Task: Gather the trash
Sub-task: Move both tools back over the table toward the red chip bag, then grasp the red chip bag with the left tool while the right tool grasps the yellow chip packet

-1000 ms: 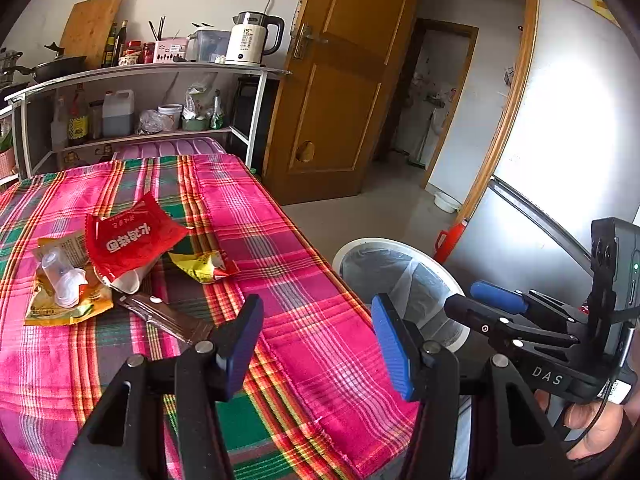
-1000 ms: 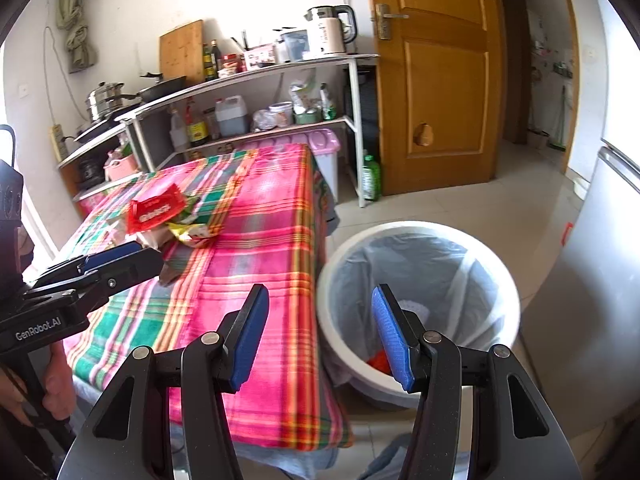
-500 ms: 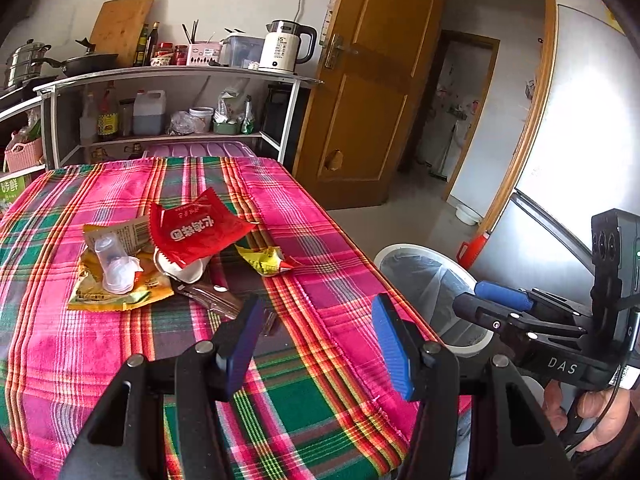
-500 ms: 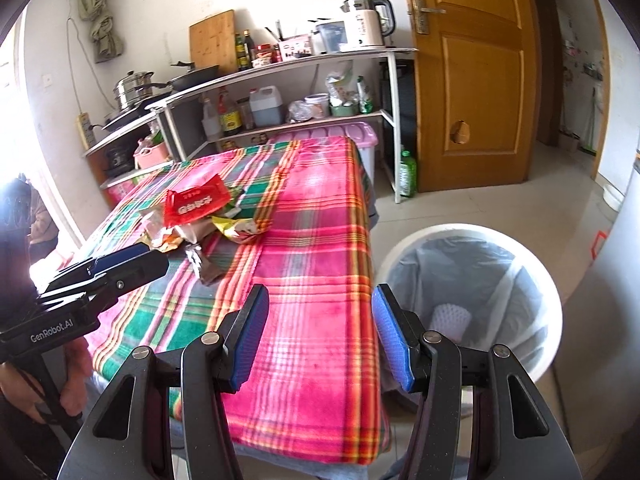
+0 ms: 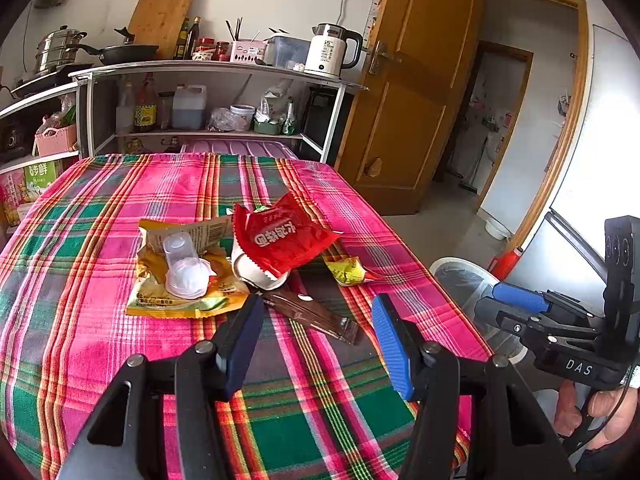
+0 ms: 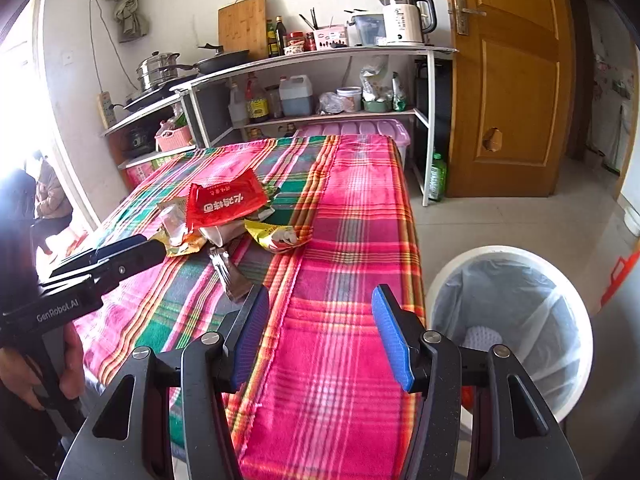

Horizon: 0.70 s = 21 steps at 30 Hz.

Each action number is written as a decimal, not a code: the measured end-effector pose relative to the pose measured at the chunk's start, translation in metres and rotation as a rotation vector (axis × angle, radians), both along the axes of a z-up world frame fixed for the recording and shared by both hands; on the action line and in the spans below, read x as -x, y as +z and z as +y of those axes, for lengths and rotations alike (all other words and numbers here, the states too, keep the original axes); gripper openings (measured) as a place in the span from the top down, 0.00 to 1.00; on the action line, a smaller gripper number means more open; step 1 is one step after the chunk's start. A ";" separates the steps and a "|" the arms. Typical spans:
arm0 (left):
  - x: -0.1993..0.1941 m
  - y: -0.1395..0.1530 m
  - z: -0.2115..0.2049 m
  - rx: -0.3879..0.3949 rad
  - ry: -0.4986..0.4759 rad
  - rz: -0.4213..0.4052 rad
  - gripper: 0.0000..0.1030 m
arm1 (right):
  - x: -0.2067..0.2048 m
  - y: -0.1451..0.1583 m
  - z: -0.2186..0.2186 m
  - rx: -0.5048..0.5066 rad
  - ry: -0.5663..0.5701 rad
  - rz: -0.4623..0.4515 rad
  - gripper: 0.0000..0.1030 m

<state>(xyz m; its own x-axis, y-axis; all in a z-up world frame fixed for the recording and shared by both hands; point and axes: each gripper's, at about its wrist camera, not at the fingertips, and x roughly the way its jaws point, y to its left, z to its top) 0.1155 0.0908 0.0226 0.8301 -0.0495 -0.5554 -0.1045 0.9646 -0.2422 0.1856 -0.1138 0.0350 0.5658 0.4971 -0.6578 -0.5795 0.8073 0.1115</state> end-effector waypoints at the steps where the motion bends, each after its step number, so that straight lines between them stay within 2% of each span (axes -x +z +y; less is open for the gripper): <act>1: -0.003 0.000 0.005 0.004 0.008 0.002 0.43 | -0.003 -0.001 0.004 0.001 0.005 0.003 0.47; 8: -0.023 0.002 0.033 0.039 0.041 -0.004 0.43 | -0.019 -0.007 0.027 0.015 0.039 0.014 0.47; 21: -0.077 -0.015 0.058 0.085 0.034 0.059 0.43 | -0.045 -0.019 0.056 0.037 0.075 0.033 0.47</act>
<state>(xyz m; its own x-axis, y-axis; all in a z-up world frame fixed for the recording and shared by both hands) 0.1925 0.1485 0.0077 0.7979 -0.0708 -0.5986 -0.1536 0.9364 -0.3155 0.2307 -0.0577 0.0158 0.5053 0.5122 -0.6945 -0.6352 0.7655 0.1026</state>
